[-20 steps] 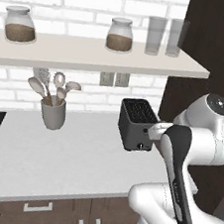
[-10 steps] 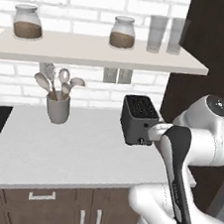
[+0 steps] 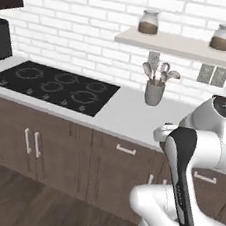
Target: Start the toaster. Once the lever pops up, take the bread to the plate on the dining counter.
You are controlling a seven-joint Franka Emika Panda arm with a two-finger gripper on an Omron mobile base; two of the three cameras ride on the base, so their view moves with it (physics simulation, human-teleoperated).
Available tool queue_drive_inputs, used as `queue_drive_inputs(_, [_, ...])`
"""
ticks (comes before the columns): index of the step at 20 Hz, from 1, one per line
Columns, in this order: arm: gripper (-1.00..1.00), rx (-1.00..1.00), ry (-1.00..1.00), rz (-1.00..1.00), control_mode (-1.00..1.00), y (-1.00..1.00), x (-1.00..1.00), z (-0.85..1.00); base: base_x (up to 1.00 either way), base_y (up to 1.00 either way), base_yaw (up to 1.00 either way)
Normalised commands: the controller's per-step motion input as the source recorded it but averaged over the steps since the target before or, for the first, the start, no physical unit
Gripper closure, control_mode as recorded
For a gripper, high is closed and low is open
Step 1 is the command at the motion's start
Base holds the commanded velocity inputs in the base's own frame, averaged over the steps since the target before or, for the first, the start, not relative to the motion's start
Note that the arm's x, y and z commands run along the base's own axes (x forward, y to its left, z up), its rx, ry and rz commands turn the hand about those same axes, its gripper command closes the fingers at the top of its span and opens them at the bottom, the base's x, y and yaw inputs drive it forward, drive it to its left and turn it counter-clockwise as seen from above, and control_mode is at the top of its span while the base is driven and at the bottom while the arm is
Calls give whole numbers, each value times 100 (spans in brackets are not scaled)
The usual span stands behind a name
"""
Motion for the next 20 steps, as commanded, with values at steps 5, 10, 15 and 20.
queue_drive_inputs(5, [100,0,0,0,100,0,0,0,-30,43,100])
queue_drive_inputs(10, [100,0,0,0,100,0,0,0,-28,31,100])
queue_drive_inputs(15, [100,0,0,0,100,0,0,0,-18,17,100])
queue_drive_inputs(20, [100,0,0,0,100,0,0,0,-4,6,100])
